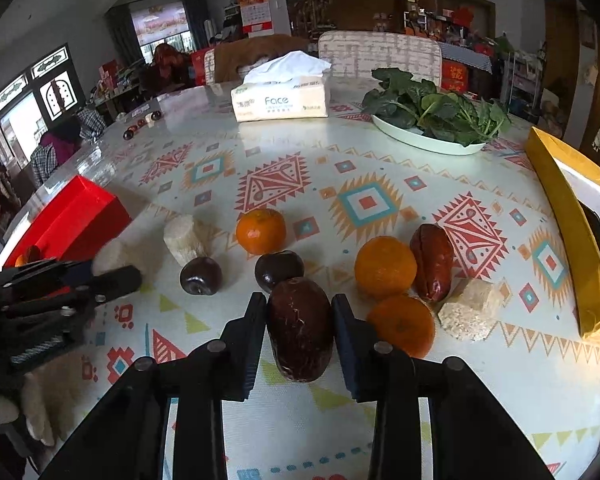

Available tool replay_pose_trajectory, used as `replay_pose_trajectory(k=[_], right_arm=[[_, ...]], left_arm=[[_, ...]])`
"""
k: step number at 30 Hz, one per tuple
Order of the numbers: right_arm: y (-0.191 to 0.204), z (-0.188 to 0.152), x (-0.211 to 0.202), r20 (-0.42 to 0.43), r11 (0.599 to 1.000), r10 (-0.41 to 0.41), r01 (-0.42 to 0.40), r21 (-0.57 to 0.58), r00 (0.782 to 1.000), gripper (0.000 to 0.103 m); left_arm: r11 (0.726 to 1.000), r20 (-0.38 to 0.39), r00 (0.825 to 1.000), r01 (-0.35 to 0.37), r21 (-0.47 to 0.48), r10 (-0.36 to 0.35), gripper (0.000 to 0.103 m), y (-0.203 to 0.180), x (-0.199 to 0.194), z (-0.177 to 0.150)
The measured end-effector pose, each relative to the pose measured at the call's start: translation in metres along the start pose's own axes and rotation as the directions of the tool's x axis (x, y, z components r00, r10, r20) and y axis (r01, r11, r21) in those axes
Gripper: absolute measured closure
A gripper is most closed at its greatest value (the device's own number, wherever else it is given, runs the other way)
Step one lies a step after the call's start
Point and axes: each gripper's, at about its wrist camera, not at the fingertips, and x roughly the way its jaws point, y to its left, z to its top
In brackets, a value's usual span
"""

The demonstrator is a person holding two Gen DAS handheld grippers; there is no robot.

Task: Organize fruits
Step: 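Carry the rice cake and date over the red box and open both tools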

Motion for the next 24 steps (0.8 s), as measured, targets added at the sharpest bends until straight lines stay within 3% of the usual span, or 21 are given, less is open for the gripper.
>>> replay_pose_trajectory(k=[6, 12, 19, 24], right_arm=[[0.0, -0.001, -0.006, 0.029, 1.0, 0.017, -0.017, 0.019, 0.999, 0.066], [0.017, 0.004, -0.019, 0.066, 0.998, 0.059, -0.06, 0.009, 0.996, 0.066], [0.067, 0.021, -0.041, 0.083, 0.978, 0.207, -0.207, -0.016, 0.975, 0.066], [0.13, 0.032, -0.036, 0.029, 0.939, 0.338, -0.335, -0.073, 0.941, 0.066]], left_arm=[[0.996, 0.077, 0.997, 0.002, -0.091, 0.005, 0.071, 0.035, -0.05, -0.005], [0.983, 0.119, 0.99, -0.058, -0.172, 0.079, 0.071, 0.086, -0.091, -0.01], [0.964, 0.123, 0.978, -0.135, -0.23, 0.167, 0.071, 0.141, -0.106, -0.001], [0.95, 0.072, 0.98, -0.161, -0.268, 0.187, 0.071, 0.176, -0.09, 0.008]])
